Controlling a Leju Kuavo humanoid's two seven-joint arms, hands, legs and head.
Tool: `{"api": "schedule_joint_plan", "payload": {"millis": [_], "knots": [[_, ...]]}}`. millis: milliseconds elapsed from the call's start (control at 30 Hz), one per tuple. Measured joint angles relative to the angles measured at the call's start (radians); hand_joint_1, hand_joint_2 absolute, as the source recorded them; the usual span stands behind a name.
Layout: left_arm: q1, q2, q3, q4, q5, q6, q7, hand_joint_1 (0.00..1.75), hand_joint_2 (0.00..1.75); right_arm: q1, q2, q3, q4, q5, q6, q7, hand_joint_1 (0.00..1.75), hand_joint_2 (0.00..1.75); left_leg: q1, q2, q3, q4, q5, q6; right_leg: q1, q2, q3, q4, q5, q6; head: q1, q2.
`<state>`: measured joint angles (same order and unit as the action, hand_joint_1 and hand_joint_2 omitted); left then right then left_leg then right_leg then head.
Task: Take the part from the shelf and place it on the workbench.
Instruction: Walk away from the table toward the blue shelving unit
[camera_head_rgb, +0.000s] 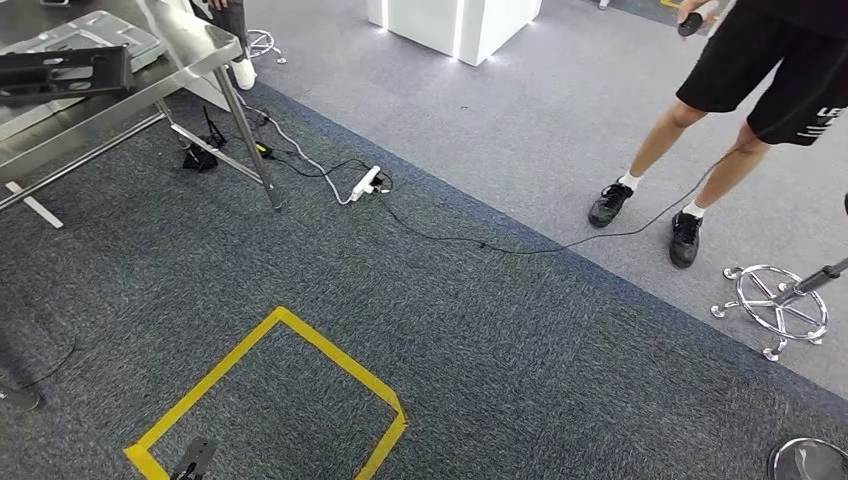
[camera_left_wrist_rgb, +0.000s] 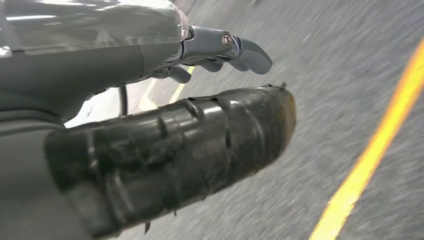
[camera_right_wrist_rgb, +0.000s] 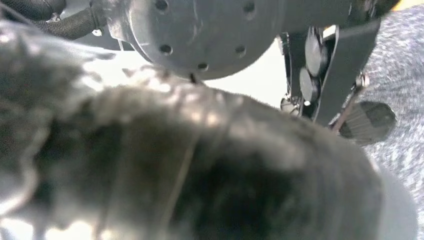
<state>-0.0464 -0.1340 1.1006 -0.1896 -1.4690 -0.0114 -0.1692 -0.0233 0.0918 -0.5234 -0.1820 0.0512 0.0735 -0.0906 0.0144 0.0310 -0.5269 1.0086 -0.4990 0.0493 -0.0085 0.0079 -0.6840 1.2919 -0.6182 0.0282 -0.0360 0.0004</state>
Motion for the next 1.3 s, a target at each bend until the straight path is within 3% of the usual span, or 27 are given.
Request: {"api": "schedule_joint_plan", "payload": {"millis": [33,67,133,167,233,300,367,433,500,533,567,600,667,733,800,833,900,967,1033,1067,1100,1167,1200,1233,1300], "knots": [[-0.001,0.002,-0.003,0.0,0.002,0.02,-0.019,0.0,0.0,0.001,-0.001,-0.011,0.0,-0.005,-0.003,0.005,0.0,0.0,-0.002,0.012,0.001,0.0,-0.001,0.0,0.0,-0.002,0.0,0.0,0.014,-0.001,0.0,0.0],[-0.002,0.003,-0.004,0.0,0.006,0.037,-0.033,0.0,0.0,0.001,-0.002,-0.02,0.0,-0.008,-0.005,0.009,0.0,0.0,-0.003,0.023,0.002,0.001,-0.001,0.0,0.0,-0.006,0.018,-0.035,0.042,-0.004,0.0,0.0],[-0.004,0.005,-0.006,0.0,0.012,0.057,-0.045,0.0,0.0,0.001,-0.004,-0.031,0.0,-0.008,-0.005,0.016,0.0,0.0,-0.006,0.042,0.007,0.0,-0.004,-0.002,0.006,-0.033,0.089,-0.175,0.11,-0.015,0.0,0.0],[-0.005,0.005,-0.006,0.0,0.016,0.06,-0.046,0.0,0.0,0.0,-0.006,-0.035,0.0,-0.008,-0.005,0.016,0.0,0.0,-0.008,0.051,0.009,0.001,-0.006,-0.004,0.011,-0.049,0.115,-0.231,0.128,-0.022,0.0,0.0],[-0.006,0.007,-0.008,0.0,0.033,0.052,-0.037,0.0,0.0,-0.002,-0.008,-0.04,0.0,0.0,0.004,0.002,0.0,0.0,-0.01,0.068,0.01,0.0,-0.008,-0.012,0.022,-0.066,0.134,-0.279,0.136,-0.033,0.0,0.0],[-0.01,0.01,-0.008,0.0,0.053,0.03,-0.013,0.0,0.0,-0.001,-0.008,-0.042,0.0,0.017,0.034,-0.04,0.0,0.0,-0.01,0.078,0.011,-0.001,-0.01,-0.022,0.021,-0.048,0.132,-0.286,0.142,-0.041,-0.001,0.0],[-0.012,0.013,-0.008,0.0,0.061,0.003,0.008,0.0,0.0,-0.002,-0.008,-0.041,0.0,0.034,0.067,-0.086,0.0,0.0,-0.008,0.043,0.002,0.028,-0.035,-0.03,0.014,-0.03,0.136,-0.3,0.152,-0.051,-0.002,0.0],[-0.009,0.019,-0.008,0.0,0.064,-0.011,0.019,0.0,0.0,-0.008,-0.008,-0.038,0.0,0.042,0.082,-0.108,0.0,0.0,-0.005,-0.007,-0.041,0.13,-0.096,-0.036,0.011,-0.012,0.136,-0.306,0.158,-0.057,-0.004,0.0],[-0.007,0.024,-0.007,0.0,0.07,-0.02,0.025,0.0,0.0,-0.012,-0.009,-0.037,0.0,0.045,0.09,-0.116,0.0,0.0,-0.003,-0.022,-0.097,0.246,-0.142,-0.04,0.011,0.011,0.132,-0.302,0.159,-0.059,-0.004,0.0],[-0.007,0.025,-0.006,0.0,0.076,-0.027,0.028,0.0,0.0,-0.013,-0.009,-0.036,0.0,0.047,0.093,-0.121,0.0,0.0,-0.002,-0.023,-0.108,0.267,-0.138,-0.042,0.011,0.023,0.13,-0.298,0.159,-0.058,-0.004,0.0],[-0.007,0.025,-0.003,0.0,0.084,-0.033,0.028,0.0,0.0,-0.013,-0.009,-0.036,0.0,0.05,0.096,-0.124,0.0,0.0,0.0,-0.024,-0.102,0.249,-0.114,-0.044,0.01,0.036,0.128,-0.293,0.157,-0.057,-0.004,0.0],[-0.007,0.025,0.0,0.0,0.092,-0.039,0.025,0.0,0.0,-0.014,-0.009,-0.034,0.0,0.054,0.096,-0.123,0.0,0.0,0.003,-0.03,-0.082,0.201,-0.078,-0.046,0.009,0.049,0.127,-0.286,0.155,-0.054,-0.004,0.0],[-0.007,0.024,0.005,0.001,0.099,-0.046,0.012,0.0,0.0,-0.016,-0.009,-0.029,0.0,0.061,0.085,-0.106,0.0,0.0,0.008,-0.065,-0.03,0.084,-0.025,-0.047,0.006,0.074,0.119,-0.269,0.149,-0.044,-0.004,0.0],[-0.008,0.022,0.007,0.002,0.1,-0.054,-0.003,0.0,0.0,-0.016,-0.009,-0.027,0.0,0.064,0.065,-0.072,0.0,0.0,0.008,-0.087,-0.01,0.034,-0.016,-0.04,0.005,0.095,0.107,-0.257,0.147,-0.031,-0.005,0.0],[-0.012,0.019,0.007,0.004,0.096,-0.059,-0.01,0.0,0.0,-0.01,-0.009,-0.027,0.0,0.064,0.045,-0.035,0.0,0.0,0.004,-0.072,-0.011,0.031,-0.012,-0.028,0.003,0.113,0.098,-0.257,0.153,-0.019,-0.004,0.0],[-0.014,0.017,0.008,0.004,0.089,-0.058,-0.012,0.0,0.0,-0.007,-0.009,-0.027,0.001,0.064,0.037,-0.019,0.0,0.0,0.004,-0.061,-0.01,0.027,-0.008,-0.02,0.003,0.106,0.094,-0.254,0.151,-0.014,-0.004,0.0],[-0.015,0.013,0.008,0.004,0.074,-0.056,-0.01,0.0,0.0,-0.005,-0.008,-0.027,0.002,0.064,0.03,0.004,0.0,0.0,0.005,-0.038,-0.009,0.018,0.0,-0.006,0.004,0.061,0.068,-0.2,0.116,-0.006,0.0,0.0],[-0.012,0.01,0.008,0.005,0.067,-0.053,0.004,0.0,0.0,-0.007,-0.008,-0.027,0.002,0.064,0.037,0.011,0.0,0.0,0.001,-0.012,-0.011,0.016,0.001,0.001,0.003,0.013,0.009,-0.078,0.052,0.0,0.002,0.0],[-0.012,0.009,0.008,0.005,0.072,-0.054,0.028,0.0,0.0,-0.008,-0.008,-0.027,0.002,0.064,0.048,0.01,0.0,0.0,-0.003,0.014,-0.012,0.016,-0.001,0.003,0.0,0.0,-0.035,0.014,0.025,0.003,0.002,0.0],[-0.013,0.009,0.008,0.005,0.078,-0.056,0.041,0.0,0.0,-0.008,-0.008,-0.027,0.002,0.064,0.051,0.009,0.0,0.0,-0.004,0.026,-0.012,0.016,-0.001,0.003,0.0,-0.004,-0.03,0.007,0.039,0.002,0.002,0.0],[-0.014,0.009,0.008,0.005,0.084,-0.057,0.052,0.0,0.0,-0.008,-0.008,-0.027,0.003,0.064,0.052,0.009,0.0,0.0,-0.005,0.037,-0.01,0.016,-0.003,0.003,0.0,-0.009,-0.005,-0.039,0.068,-0.001,0.002,0.0],[-0.015,0.006,0.008,0.005,0.092,-0.058,0.066,0.0,0.0,-0.009,-0.007,-0.027,0.003,0.064,0.052,0.008,0.0,0.0,-0.007,0.056,-0.005,0.016,-0.007,-0.002,0.009,-0.049,0.071,-0.179,0.127,-0.014,0.002,0.0],[-0.015,0.004,0.008,0.005,0.094,-0.058,0.069,0.0,0.0,-0.011,-0.007,-0.027,0.003,0.064,0.053,0.007,0.0,0.0,-0.008,0.065,-0.002,0.016,-0.009,-0.006,0.016,-0.067,0.097,-0.23,0.142,-0.022,0.002,0.0],[-0.015,0.003,0.008,0.005,0.095,-0.058,0.07,0.0,0.0,-0.012,-0.006,-0.027,0.003,0.065,0.054,0.004,0.0,0.0,-0.008,0.073,-0.001,0.016,-0.01,-0.01,0.022,-0.08,0.108,-0.258,0.148,-0.028,0.001,0.0],[-0.017,0.0,0.008,0.005,0.095,-0.06,0.073,0.0,0.0,-0.013,-0.006,-0.027,0.003,0.069,0.06,-0.006,0.0,0.0,-0.007,0.09,0.004,0.012,-0.011,-0.02,0.027,-0.066,0.108,-0.27,0.15,-0.037,0.001,0.0]]}}
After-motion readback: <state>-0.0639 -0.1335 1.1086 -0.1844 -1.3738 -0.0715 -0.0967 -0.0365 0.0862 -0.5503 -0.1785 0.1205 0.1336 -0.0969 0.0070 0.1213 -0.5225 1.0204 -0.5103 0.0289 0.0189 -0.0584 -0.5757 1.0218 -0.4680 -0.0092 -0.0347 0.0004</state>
